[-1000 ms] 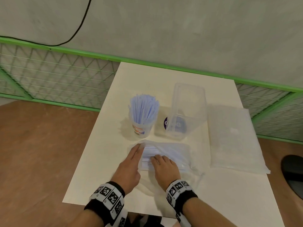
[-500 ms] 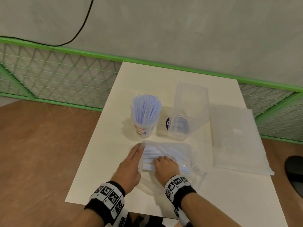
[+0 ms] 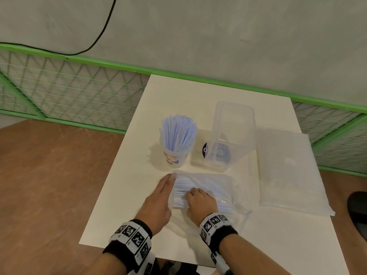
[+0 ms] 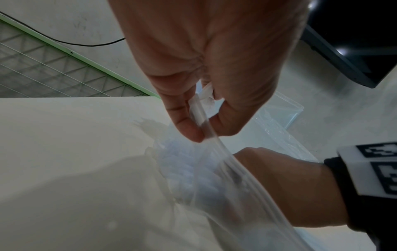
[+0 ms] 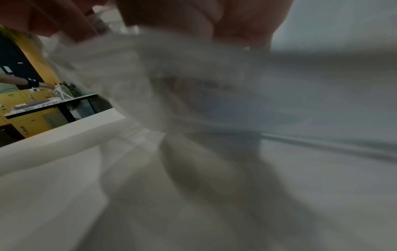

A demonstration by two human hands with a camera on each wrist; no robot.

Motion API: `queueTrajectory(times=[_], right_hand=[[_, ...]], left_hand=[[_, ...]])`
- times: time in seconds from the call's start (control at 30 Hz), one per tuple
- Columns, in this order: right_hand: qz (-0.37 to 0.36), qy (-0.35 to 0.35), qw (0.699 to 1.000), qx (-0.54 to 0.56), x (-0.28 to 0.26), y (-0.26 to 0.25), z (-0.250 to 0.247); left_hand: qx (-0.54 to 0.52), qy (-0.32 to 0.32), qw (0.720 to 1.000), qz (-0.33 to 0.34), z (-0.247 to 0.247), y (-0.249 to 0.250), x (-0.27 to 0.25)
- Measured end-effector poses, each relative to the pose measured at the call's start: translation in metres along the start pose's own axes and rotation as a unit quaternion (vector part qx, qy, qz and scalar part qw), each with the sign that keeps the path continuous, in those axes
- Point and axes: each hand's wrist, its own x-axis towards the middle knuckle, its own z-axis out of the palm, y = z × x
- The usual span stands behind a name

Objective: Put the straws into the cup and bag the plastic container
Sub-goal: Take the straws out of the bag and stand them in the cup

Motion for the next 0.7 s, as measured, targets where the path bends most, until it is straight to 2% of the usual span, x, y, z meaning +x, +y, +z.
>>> queueTrajectory(times=[0.33,0.43,0.57,0.63,0.7], right_hand=[[-0.011,-0.067,0.996,-0.054,0.000,-0.004,-0.002],[-0.014,-0.052,0.998,-0.038,-0.006,-0.003,-0.003],[0.021,-0.022,0.996,0.086,-0.019,0.007,-0.014],[0.021,-0.005,0.985,0.172,-0.025,0.011,-0.024],[0.000,0.046,0.962,0.270,-0.034,0.011,-0.036]], left_hand=[[-0.001,-0.001,1.000,-0.004,-0.001,0.000,-0.001],[-0.002,0.000,1.000,-0.002,-0.001,-0.001,-0.002],[-0.009,0.006,1.000,-0.003,-0.001,-0.003,-0.003],[-0.005,0.009,1.000,0.002,-0.001,-0.004,-0.003],[-0.002,0.010,1.000,0.005,-0.001,-0.005,-0.002]])
